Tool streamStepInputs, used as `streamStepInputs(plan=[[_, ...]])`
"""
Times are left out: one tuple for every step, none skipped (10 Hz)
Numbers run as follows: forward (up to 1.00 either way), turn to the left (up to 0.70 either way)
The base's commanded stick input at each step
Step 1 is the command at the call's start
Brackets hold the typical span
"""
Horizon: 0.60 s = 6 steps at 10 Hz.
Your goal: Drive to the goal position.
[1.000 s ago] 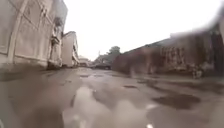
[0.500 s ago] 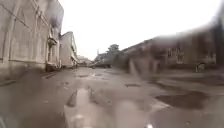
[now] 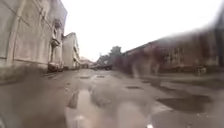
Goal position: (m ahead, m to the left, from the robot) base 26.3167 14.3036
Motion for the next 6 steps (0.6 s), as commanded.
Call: streamStepInputs(plan=[[0.50, 0.08], [0.50, 0.08], [0.50, 0.08], [0.50, 0.08], [0.50, 0.08], [0.50, 0.08]])
